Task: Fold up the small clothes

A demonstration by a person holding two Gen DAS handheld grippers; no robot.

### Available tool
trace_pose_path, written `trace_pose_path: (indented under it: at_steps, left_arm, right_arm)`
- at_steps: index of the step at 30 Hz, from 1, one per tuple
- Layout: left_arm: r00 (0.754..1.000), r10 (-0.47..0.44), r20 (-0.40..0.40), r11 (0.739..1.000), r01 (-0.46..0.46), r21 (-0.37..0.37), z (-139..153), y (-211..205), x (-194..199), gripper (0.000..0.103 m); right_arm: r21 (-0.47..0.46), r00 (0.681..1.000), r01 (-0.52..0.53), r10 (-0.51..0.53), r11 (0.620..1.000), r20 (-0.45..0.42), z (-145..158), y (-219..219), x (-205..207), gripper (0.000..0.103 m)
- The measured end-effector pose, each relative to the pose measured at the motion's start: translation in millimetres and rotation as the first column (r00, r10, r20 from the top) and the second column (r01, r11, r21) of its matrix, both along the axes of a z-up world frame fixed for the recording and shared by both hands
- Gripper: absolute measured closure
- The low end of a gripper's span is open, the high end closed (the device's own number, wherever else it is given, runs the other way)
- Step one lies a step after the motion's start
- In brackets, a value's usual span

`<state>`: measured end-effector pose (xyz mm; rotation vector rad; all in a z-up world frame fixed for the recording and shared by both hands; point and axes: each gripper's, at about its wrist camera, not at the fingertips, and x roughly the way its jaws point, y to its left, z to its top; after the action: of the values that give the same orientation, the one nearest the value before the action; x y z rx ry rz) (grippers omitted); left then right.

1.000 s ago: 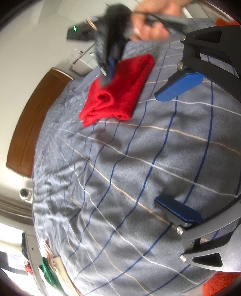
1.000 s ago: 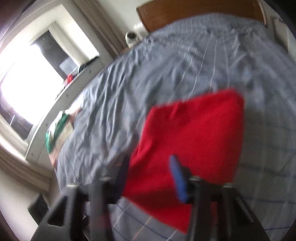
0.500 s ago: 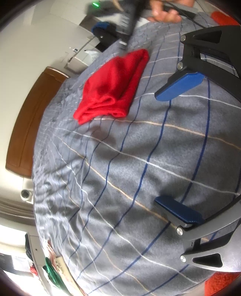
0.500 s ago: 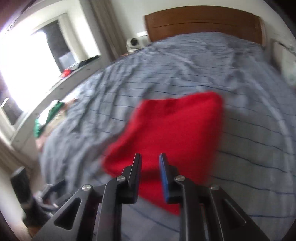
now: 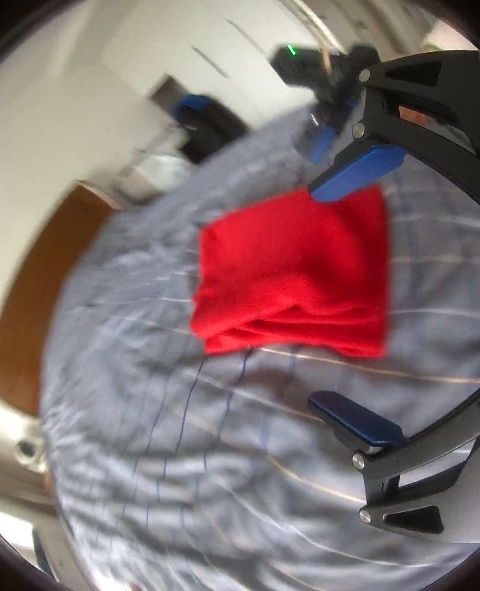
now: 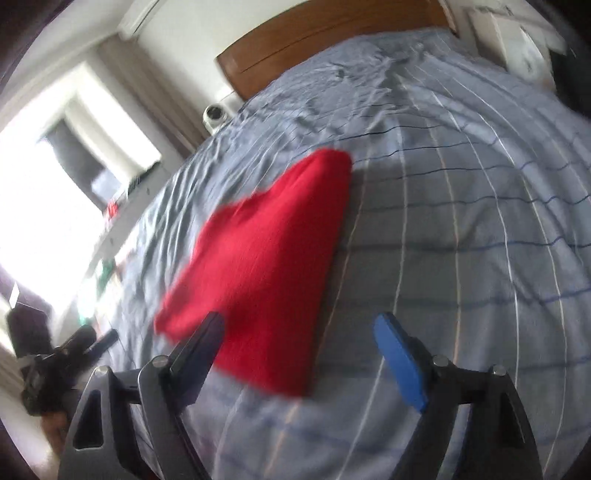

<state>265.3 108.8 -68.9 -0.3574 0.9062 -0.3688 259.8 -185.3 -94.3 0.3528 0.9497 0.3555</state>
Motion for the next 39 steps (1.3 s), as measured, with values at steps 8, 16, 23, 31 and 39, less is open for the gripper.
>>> trace_pose_path:
  at_steps: [8, 16, 23, 31, 39]
  left_arm:
    - [0.983, -0.046, -0.180, 0.999, 0.044, -0.014, -46.0, -10.0, 68.9, 0.003]
    - [0.990, -0.085, -0.111, 0.996, 0.084, -0.008, -40.9, -39.5, 58.5, 0.078]
    - [0.987, -0.126, 0.097, 0.992, 0.126, 0.007, 41.0, -68.3, 51.6, 0.075]
    - [0.997, -0.033, 0.069, 0.967, 0.015, 0.255, 2.2, -71.5, 3.9, 0.029]
    - [0.985, -0.033, 0.167, 0.896, -0.045, 0.442, -0.6, -94.4, -156.0, 0.001]
  right_arm:
    - [0.278, 0.973, 0.040, 0.026, 0.960, -0.228, -60.4, 11.4, 81.3, 0.023]
    - [-0.327, 0.979, -0.175, 0.200, 0.929, 0.045, -33.1, 117.2, 61.0, 0.071]
    - [-0.404, 0.926, -0.105, 0.238, 0.909, 0.293, 55.3, 114.4, 47.0, 0.073]
    - [-0.368, 0.990, 0.057, -0.005, 0.928, 0.141, 46.5, 12.2, 72.7, 0.022]
    - [-0.487, 0.991, 0.080, -0.015, 0.870, 0.135, 13.5, -18.1, -84.3, 0.005]
